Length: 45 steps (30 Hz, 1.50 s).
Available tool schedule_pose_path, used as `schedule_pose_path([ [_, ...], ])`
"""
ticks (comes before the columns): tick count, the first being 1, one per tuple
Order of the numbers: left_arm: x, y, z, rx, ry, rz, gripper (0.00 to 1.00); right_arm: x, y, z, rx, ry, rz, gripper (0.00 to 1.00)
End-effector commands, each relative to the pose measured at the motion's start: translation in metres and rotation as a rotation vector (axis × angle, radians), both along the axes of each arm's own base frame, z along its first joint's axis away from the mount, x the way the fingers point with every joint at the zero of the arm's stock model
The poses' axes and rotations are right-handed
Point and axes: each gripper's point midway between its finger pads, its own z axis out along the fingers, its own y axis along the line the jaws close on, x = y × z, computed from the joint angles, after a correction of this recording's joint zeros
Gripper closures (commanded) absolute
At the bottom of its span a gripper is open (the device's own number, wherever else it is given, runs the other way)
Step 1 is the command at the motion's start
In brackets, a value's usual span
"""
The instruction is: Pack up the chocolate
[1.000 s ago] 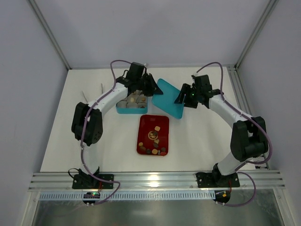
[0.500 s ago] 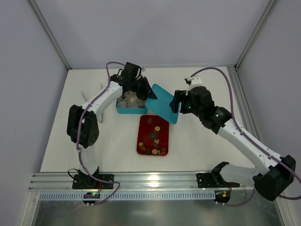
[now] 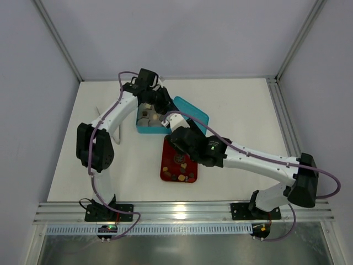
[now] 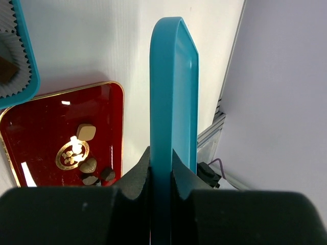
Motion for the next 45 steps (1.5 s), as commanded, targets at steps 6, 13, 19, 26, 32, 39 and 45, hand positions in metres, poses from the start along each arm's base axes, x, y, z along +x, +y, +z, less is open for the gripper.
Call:
schedule_pose_path([
  [6,-0.005,0.004,0.022,-0.05,-0.01,-0.039,1.0,0.034,-0.001,0.024,-0.292,-0.199,-0.081,0.33],
  [13,-0.009,0.008,0.027,-0.059,-0.016,-0.045,1.0,0.047,0.008,0.012,-0.425,-0.242,-0.072,0.42],
  [19,-0.012,0.009,0.031,-0.068,-0.022,-0.048,1.0,0.052,0.01,0.011,-0.451,-0.268,-0.074,0.54],
  [26,-0.016,0.011,0.037,-0.078,-0.031,-0.05,1.0,0.056,0.009,0.009,-0.495,-0.294,-0.089,0.75],
  [32,-0.016,0.012,0.045,-0.09,-0.047,-0.049,0.9,0.058,0.007,0.01,-0.518,-0.309,-0.106,0.93],
  [39,-0.006,0.015,0.058,-0.096,-0.1,-0.023,0.38,0.061,0.003,0.019,-0.547,-0.337,-0.132,0.96],
  [45,0.026,0.036,0.067,-0.055,-0.185,0.083,0.18,0.059,0.003,0.026,-0.529,-0.335,-0.12,0.96],
])
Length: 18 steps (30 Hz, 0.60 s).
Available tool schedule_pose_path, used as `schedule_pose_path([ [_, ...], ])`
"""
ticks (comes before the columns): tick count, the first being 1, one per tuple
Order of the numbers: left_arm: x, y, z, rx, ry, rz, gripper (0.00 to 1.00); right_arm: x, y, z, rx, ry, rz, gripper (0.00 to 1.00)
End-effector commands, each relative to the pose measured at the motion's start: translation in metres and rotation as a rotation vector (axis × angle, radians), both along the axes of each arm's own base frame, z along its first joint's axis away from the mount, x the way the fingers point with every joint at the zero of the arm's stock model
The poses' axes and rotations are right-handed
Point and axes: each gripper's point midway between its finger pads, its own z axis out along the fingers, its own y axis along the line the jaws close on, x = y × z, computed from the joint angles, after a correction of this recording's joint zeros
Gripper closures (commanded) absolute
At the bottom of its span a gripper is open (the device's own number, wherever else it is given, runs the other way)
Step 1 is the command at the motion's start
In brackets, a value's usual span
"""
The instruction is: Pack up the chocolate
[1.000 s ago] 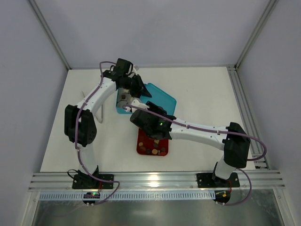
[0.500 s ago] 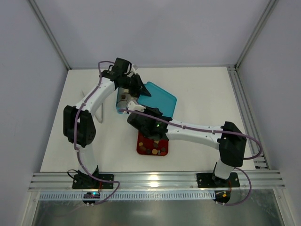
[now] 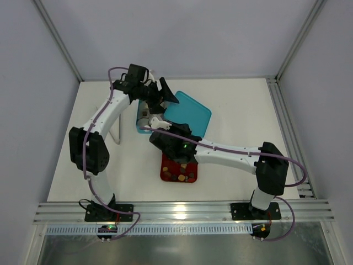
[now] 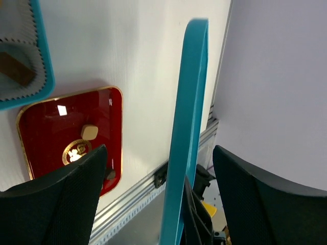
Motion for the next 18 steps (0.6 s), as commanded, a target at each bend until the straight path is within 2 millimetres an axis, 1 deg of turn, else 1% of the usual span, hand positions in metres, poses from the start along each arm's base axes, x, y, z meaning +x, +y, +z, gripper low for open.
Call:
schedule_pose_path([
  [1,0.03,0.018,0.044,-0.014,-0.159,0.091,0.18,0.002,-0.001,0.033,0.066,-0.057,-0.018,0.96],
  [2,0.039,0.028,0.046,-0.013,-0.166,0.121,0.17,0.001,0.0,0.03,0.077,-0.037,-0.005,0.96],
  [4,0.052,0.037,0.053,-0.025,-0.193,0.157,0.16,0.003,0.0,0.034,0.117,-0.019,0.0,0.96],
  [5,0.061,0.044,0.061,-0.027,-0.214,0.183,0.17,0.002,-0.001,0.034,0.127,0.006,0.01,0.96],
  [7,0.076,0.065,0.069,-0.029,-0.237,0.237,0.16,0.007,0.005,0.039,0.218,0.05,0.039,0.96],
  [8,0.083,0.073,0.081,-0.03,-0.268,0.261,0.16,0.008,0.006,0.042,0.247,0.073,0.05,0.96],
  [9,0.091,0.091,0.085,-0.027,-0.278,0.307,0.16,0.009,0.019,0.048,0.335,0.115,0.093,0.96],
  [10,0.095,0.1,0.092,-0.03,-0.3,0.33,0.17,0.011,0.022,0.052,0.37,0.136,0.108,0.96],
  [11,0.099,0.108,0.102,-0.032,-0.324,0.349,0.17,0.019,0.018,0.055,0.406,0.153,0.1,0.96],
  [12,0.102,0.119,0.106,-0.029,-0.335,0.374,0.17,0.021,0.023,0.059,0.449,0.176,0.116,0.96],
  [13,0.105,0.137,0.114,-0.024,-0.355,0.412,0.17,0.023,0.037,0.073,0.557,0.219,0.161,0.96],
  [14,0.106,0.148,0.119,-0.015,-0.37,0.437,0.17,0.033,0.035,0.077,0.62,0.255,0.164,0.96],
  [15,0.107,0.158,0.119,0.007,-0.384,0.463,0.17,0.042,0.039,0.091,0.695,0.266,0.181,0.96],
  [16,0.102,0.166,0.128,0.022,-0.414,0.481,0.17,0.038,0.056,0.095,0.819,0.36,0.244,0.96],
  [17,0.1,0.168,0.129,0.038,-0.425,0.489,0.17,0.056,0.045,0.1,0.899,0.38,0.223,0.96],
  [18,0.098,0.176,0.119,0.078,-0.418,0.516,0.17,0.066,0.051,0.11,0.992,0.401,0.245,0.96],
])
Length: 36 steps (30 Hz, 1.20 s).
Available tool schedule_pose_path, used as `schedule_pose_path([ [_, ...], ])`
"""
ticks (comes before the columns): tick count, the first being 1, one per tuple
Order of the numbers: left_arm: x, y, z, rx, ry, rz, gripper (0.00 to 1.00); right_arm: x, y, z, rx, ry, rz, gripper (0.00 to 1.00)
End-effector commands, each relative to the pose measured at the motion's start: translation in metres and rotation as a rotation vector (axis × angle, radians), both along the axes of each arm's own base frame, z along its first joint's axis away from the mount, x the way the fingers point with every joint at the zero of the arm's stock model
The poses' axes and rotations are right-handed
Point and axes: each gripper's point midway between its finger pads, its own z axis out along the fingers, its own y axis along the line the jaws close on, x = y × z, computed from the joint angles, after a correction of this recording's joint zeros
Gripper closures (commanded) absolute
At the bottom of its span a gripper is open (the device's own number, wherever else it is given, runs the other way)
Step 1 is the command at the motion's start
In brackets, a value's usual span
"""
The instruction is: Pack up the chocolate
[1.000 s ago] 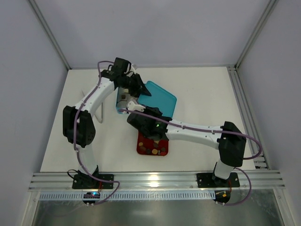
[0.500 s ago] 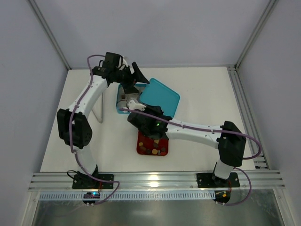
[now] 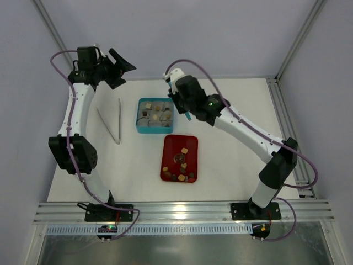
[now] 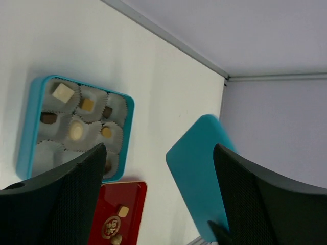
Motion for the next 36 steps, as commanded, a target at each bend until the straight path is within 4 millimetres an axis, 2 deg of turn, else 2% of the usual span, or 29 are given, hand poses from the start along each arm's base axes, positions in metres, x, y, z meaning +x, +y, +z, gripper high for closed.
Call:
schedule_pose_path([
  [1,-0.016,0.017,0.033,0.101,-0.119,0.055,0.17,0.012,0.03,0.062,0.473,0.137,0.145,0.96],
  [2,-0.022,0.02,0.033,0.12,-0.125,0.067,0.17,0.012,0.043,0.075,0.616,0.2,0.202,0.96],
  [3,-0.025,0.023,0.029,0.14,-0.122,0.077,0.17,0.025,0.037,0.079,0.679,0.223,0.206,0.96],
  [4,-0.027,0.029,0.013,0.177,-0.095,0.092,0.17,0.036,0.041,0.071,0.722,0.26,0.207,0.96],
  [5,-0.033,0.035,-0.002,0.218,-0.07,0.103,0.17,0.051,0.054,0.082,0.916,0.356,0.258,0.96],
  [6,-0.034,0.035,-0.009,0.219,-0.053,0.101,0.17,0.055,0.056,0.071,0.91,0.375,0.249,0.96],
  [7,-0.035,0.038,-0.015,0.234,-0.043,0.105,0.17,0.061,0.063,0.08,0.999,0.398,0.266,0.96],
  [8,-0.037,0.038,-0.02,0.24,-0.035,0.106,0.17,0.063,0.066,0.078,1.041,0.441,0.286,0.96],
  [9,-0.038,0.04,-0.033,0.249,-0.012,0.107,0.17,0.071,0.073,0.065,1.07,0.477,0.288,0.96],
  [10,-0.038,0.042,-0.039,0.262,-0.004,0.113,0.17,0.075,0.079,0.075,1.146,0.496,0.303,0.96],
  [14,-0.034,0.044,-0.061,0.275,0.024,0.112,0.17,0.085,0.096,0.059,1.279,0.603,0.338,0.96],
  [18,-0.031,0.042,-0.07,0.271,0.018,0.102,0.17,0.097,0.106,0.034,1.362,0.689,0.329,0.96],
  [19,-0.03,0.042,-0.072,0.269,0.016,0.102,0.17,0.101,0.109,0.022,1.378,0.696,0.334,0.96],
  [20,-0.028,0.042,-0.075,0.272,0.016,0.103,0.17,0.102,0.108,0.023,1.412,0.714,0.338,0.96],
  [22,-0.026,0.042,-0.081,0.277,0.028,0.099,0.17,0.103,0.111,0.01,1.425,0.751,0.326,0.96],
  [23,-0.026,0.043,-0.085,0.284,0.033,0.095,0.17,0.105,0.113,-0.004,1.424,0.773,0.308,0.96],
  [29,-0.02,0.046,-0.108,0.304,0.078,0.09,0.18,0.108,0.109,-0.037,1.424,0.823,0.261,0.96],
  [36,-0.013,0.047,-0.138,0.324,0.127,0.076,0.18,0.108,0.103,-0.061,1.407,0.861,0.231,0.96],
])
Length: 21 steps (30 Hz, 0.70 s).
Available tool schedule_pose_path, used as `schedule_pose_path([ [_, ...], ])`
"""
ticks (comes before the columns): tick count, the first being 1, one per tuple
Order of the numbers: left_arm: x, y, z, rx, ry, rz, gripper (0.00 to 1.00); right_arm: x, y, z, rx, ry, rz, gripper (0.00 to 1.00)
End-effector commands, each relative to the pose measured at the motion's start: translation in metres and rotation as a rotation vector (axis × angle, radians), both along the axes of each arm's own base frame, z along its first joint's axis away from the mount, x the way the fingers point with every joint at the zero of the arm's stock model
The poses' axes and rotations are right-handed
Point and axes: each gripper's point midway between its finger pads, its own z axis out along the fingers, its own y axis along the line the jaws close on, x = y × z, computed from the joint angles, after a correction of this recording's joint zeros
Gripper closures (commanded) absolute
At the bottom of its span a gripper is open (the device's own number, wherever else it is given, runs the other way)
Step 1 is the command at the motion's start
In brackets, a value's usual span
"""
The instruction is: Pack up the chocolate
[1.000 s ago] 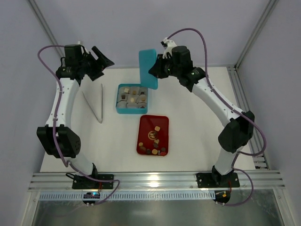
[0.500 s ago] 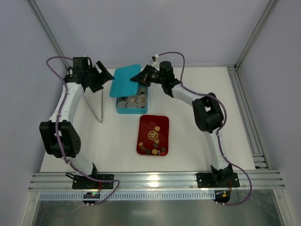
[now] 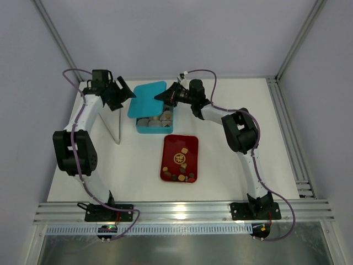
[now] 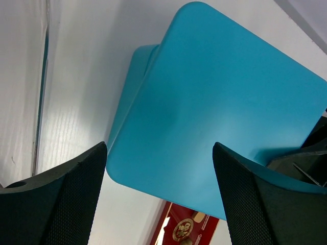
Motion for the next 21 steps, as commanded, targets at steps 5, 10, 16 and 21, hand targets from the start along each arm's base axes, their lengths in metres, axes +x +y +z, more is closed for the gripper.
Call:
schedule_pose_path([
  [5,0.012,-0.001,-0.02,0.014,-0.012,-0.028,0.18,-0.003,-0.006,-0.002,0.023,-0.039,0.033,0.96],
  [10,0.012,-0.005,-0.029,-0.003,-0.009,-0.045,0.19,0.001,-0.011,-0.016,0.008,-0.012,0.031,0.96],
  [16,0.013,-0.009,-0.046,-0.022,0.017,-0.061,0.19,0.003,-0.015,-0.027,0.005,0.012,0.031,0.96],
  [21,0.013,-0.016,-0.062,-0.048,0.039,-0.086,0.2,0.003,-0.021,-0.035,0.018,0.041,0.036,0.95],
])
